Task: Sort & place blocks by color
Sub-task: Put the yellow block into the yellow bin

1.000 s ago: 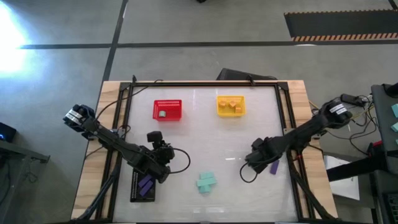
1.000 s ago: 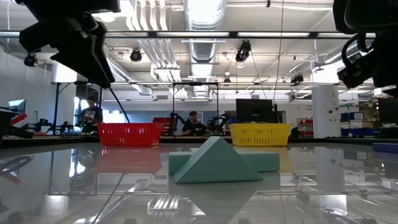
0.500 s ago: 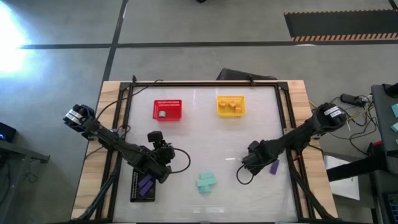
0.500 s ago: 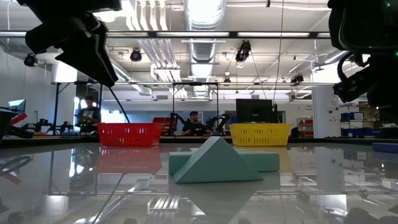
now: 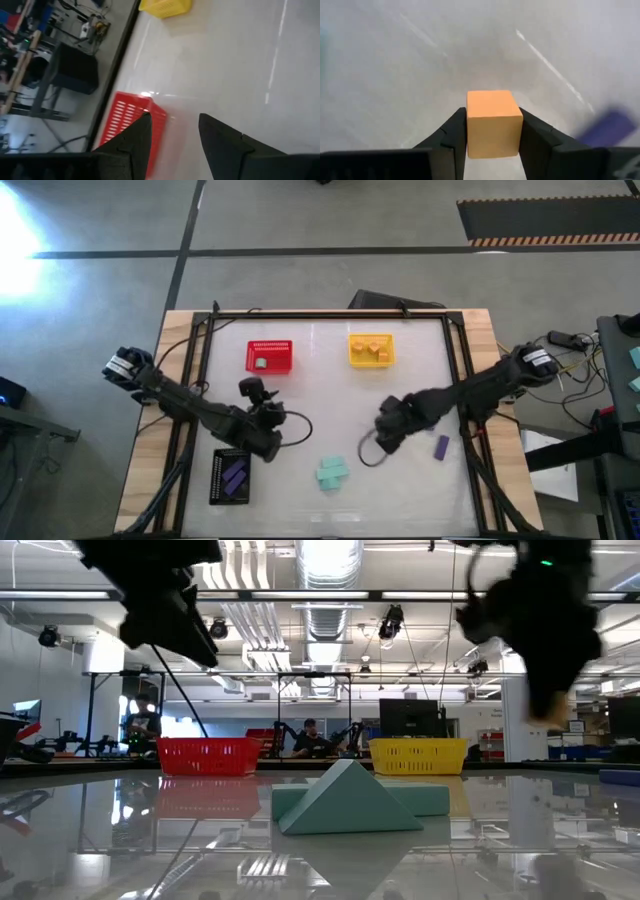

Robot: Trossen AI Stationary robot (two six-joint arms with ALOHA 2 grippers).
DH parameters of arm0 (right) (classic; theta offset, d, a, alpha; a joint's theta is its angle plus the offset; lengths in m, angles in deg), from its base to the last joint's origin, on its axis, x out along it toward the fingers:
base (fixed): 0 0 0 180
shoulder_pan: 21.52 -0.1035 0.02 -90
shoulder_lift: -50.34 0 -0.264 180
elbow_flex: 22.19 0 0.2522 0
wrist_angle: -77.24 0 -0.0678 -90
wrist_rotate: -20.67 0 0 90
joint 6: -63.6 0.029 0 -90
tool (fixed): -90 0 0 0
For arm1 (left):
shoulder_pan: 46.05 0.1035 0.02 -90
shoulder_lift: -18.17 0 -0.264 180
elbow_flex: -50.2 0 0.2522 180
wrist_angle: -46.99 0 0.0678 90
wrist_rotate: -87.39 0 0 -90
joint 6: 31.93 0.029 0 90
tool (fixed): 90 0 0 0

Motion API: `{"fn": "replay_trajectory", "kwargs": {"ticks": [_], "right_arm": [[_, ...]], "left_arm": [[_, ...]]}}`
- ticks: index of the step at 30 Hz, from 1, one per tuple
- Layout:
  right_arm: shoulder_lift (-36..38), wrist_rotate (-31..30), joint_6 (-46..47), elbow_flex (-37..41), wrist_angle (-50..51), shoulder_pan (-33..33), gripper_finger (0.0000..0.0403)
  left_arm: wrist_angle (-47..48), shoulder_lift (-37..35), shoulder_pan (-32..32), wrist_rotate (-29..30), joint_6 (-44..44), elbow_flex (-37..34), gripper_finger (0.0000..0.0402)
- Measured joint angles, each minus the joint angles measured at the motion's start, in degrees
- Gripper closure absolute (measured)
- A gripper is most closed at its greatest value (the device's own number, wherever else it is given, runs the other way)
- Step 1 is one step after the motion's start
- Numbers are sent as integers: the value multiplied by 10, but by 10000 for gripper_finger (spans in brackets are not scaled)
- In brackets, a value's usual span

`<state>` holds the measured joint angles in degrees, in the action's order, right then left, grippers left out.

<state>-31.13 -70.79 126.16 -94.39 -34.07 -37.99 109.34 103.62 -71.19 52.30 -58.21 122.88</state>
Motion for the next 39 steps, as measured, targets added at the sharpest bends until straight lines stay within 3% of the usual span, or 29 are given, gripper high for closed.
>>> {"fn": "replay_trajectory", "kwargs": {"ticks": [9,14,20,35,39], "right_arm": [[0,-78,-239,-142,4,180,284],[0,-73,-318,-175,1,319,284],[-2,-7,-333,-153,-50,447,284],[-182,0,-375,-171,-82,455,284],[-201,0,-382,-188,-81,455,227]], "left_arm": [[-41,-2,82,28,76,-5,260],[-40,-2,90,28,76,-12,268],[-40,-2,90,28,76,-12,270],[-40,-2,90,28,76,-13,270],[-40,-2,90,28,73,-13,270]]}}
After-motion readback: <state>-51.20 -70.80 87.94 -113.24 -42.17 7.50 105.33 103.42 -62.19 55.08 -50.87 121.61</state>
